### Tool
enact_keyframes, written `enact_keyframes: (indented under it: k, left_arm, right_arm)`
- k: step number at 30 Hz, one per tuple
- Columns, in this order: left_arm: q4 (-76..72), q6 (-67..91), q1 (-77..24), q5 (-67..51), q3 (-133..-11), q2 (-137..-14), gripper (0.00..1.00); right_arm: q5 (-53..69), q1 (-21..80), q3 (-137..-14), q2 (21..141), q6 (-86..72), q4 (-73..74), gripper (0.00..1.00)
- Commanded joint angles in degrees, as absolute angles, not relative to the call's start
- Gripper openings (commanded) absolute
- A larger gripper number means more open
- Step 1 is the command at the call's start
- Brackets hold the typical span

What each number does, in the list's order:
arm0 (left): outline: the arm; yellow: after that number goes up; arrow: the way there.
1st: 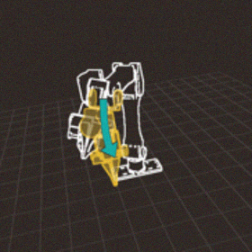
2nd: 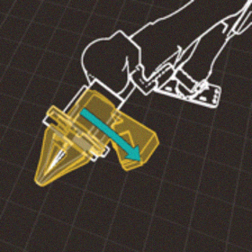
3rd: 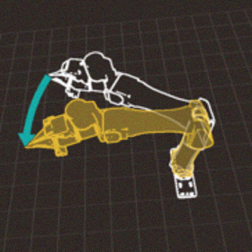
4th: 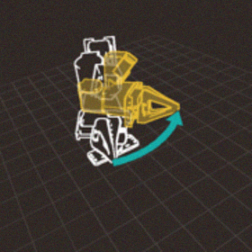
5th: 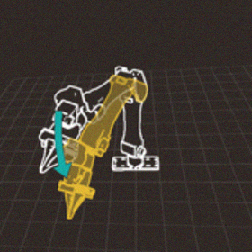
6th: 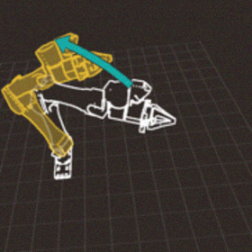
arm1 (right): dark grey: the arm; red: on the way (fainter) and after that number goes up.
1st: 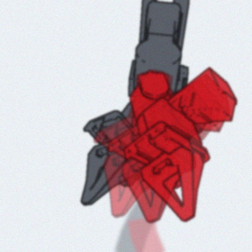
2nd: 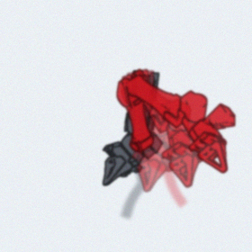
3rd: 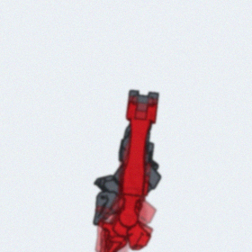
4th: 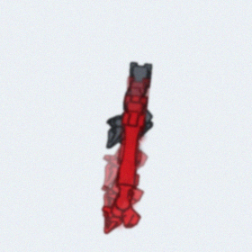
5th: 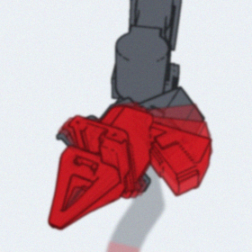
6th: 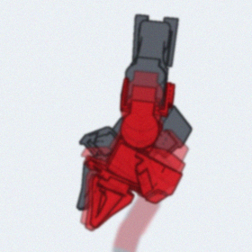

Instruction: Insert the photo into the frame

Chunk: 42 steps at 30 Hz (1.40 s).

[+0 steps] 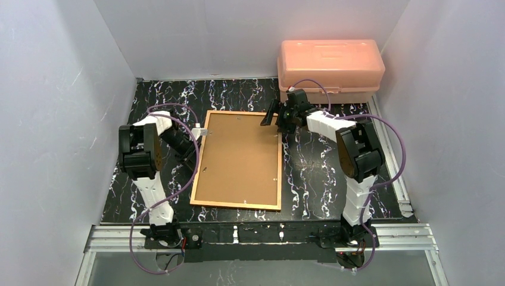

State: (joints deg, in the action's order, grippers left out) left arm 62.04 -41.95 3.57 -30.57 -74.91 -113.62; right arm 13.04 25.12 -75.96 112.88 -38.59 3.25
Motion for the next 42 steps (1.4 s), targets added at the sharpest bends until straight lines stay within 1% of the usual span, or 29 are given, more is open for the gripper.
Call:
enact_keyframes:
  k: [1,4,7,10,13,16,20,24,27,35,42]
  left_arm:
    - [64.8,-41.5,2.6,-35.8,-73.6,-111.3,0.22]
    - [66.1,-42.1,2.6,-38.0,-72.9,-110.1,0.22]
    - [66.5,-41.9,2.6,-40.0,-72.3,-109.1,0.22]
    - [67.3,-39.8,3.7,-40.8,-73.7,-110.3,0.22]
    - [66.5,-37.1,6.7,-42.8,-75.8,-112.0,0.22]
    - [65.7,-33.5,8.5,-43.9,-77.9,-114.4,0.23]
    - [62.3,-28.9,8.6,-45.1,-79.0,-116.2,0.26]
    - [61.5,-26.9,8.4,-45.1,-80.8,-119.0,0.26]
    - [61.4,-26.8,8.3,-45.3,-81.3,-120.1,0.26]
    - [60.7,-26.1,8.0,-45.7,-81.2,-121.8,0.16]
    - [60.5,-26.2,7.7,-45.1,-81.1,-122.0,0.12]
  right_arm:
    - [5.8,24.8,-80.3,110.7,-32.7,11.1,0.99]
    - [1.1,24.8,-77.9,104.5,-32.1,11.3,0.99]
    - [0.2,25.4,-74.4,98.1,-33.2,11.1,0.99]
    - [3.2,29.1,-71.3,94.2,-35.8,9.8,0.99]
    - [6.7,35.3,-69.8,94.3,-39.4,7.8,0.99]
    - [10.1,41.4,-68.7,97.1,-45.4,2.0,0.99]
    - [11.9,47.4,-73.1,104.5,-52.1,-3.5,0.99]
    - [14.1,49.9,-77.5,110.8,-58.5,-7.6,0.99]
    - [15.7,51.9,-80.6,114.9,-60.8,-7.7,0.99]
    - [20.3,53.2,-82.1,121.0,-64.4,-11.0,0.97]
    - [23.2,54.4,-85.9,125.2,-64.7,-9.8,0.97]
